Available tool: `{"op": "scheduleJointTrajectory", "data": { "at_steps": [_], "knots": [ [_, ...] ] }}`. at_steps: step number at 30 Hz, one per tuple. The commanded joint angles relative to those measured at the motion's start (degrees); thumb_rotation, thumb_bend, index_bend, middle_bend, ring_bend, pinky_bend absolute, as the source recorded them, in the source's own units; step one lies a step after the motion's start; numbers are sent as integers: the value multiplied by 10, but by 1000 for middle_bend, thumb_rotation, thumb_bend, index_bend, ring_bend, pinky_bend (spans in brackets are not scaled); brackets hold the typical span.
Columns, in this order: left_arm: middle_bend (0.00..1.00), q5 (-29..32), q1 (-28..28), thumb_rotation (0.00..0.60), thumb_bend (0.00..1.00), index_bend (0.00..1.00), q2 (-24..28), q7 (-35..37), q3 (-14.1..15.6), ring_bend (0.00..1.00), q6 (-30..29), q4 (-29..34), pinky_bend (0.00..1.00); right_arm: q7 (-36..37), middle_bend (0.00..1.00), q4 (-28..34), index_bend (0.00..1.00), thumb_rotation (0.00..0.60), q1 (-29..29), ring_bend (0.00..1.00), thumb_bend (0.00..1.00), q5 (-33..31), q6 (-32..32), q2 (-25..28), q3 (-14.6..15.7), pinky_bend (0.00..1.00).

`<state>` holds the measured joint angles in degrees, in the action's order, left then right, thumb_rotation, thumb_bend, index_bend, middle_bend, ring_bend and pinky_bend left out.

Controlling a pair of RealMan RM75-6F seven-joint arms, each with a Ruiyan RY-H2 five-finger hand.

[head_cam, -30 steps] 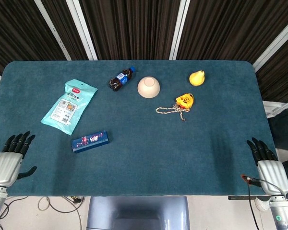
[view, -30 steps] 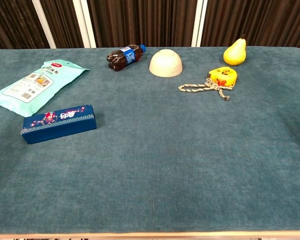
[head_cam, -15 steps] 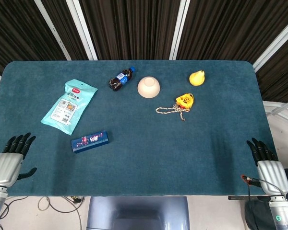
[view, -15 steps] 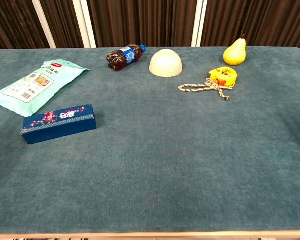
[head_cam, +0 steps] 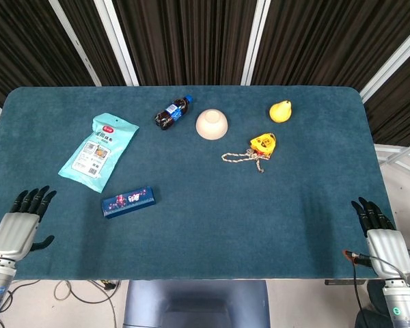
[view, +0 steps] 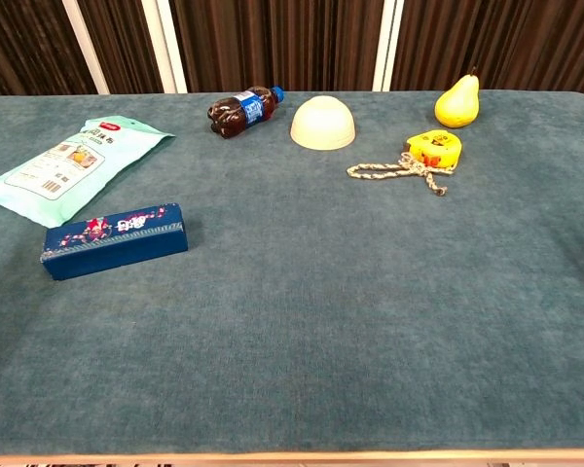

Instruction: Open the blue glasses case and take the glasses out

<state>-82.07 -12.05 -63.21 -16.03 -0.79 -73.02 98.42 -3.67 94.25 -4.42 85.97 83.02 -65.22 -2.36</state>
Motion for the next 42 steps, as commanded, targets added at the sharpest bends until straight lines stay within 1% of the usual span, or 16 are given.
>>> {"op": "scheduleJointTrajectory", "data": {
  "at_steps": [1,5,7,11,14,20,31,36,42],
  "knots": [
    [0,30,-30,600,283,0,5,-27,-10,0,51,16,37,0,0,0,0,600,0,0,112,0,0,0,0,208],
    [0,102,-76,600,430,0,7,-52,-27,0,138,30,37,0,0,1,0,600,0,0,113,-1,0,1,0,208],
    [3,138,-98,600,466,0,4,-64,-34,0,176,30,37,0,0,1,0,600,0,0,113,-1,-1,1,0,208],
    [17,193,-135,600,498,0,-9,-95,-41,0,224,21,37,1,0,1,0,600,0,0,113,-2,-1,1,0,208],
    [30,222,-155,600,509,0,-22,-114,-44,0,241,12,37,2,0,1,0,600,0,0,114,-3,-2,1,-1,208],
    [76,283,-191,600,514,0,-50,-155,-43,0,259,0,37,3,0,1,0,600,0,0,114,-4,-3,2,-1,208],
    [105,348,-227,600,518,0,-83,-213,-13,0,255,-2,37,4,0,1,0,600,0,0,120,-5,-3,2,-1,208],
    [108,349,-235,600,518,0,-91,-221,0,0,252,13,36,6,0,4,0,600,0,0,122,-7,-4,3,-1,208],
    [125,304,-231,600,517,0,-79,-218,25,0,247,65,33,8,0,4,0,600,0,0,122,-7,-4,4,-1,208]
  ]
}}
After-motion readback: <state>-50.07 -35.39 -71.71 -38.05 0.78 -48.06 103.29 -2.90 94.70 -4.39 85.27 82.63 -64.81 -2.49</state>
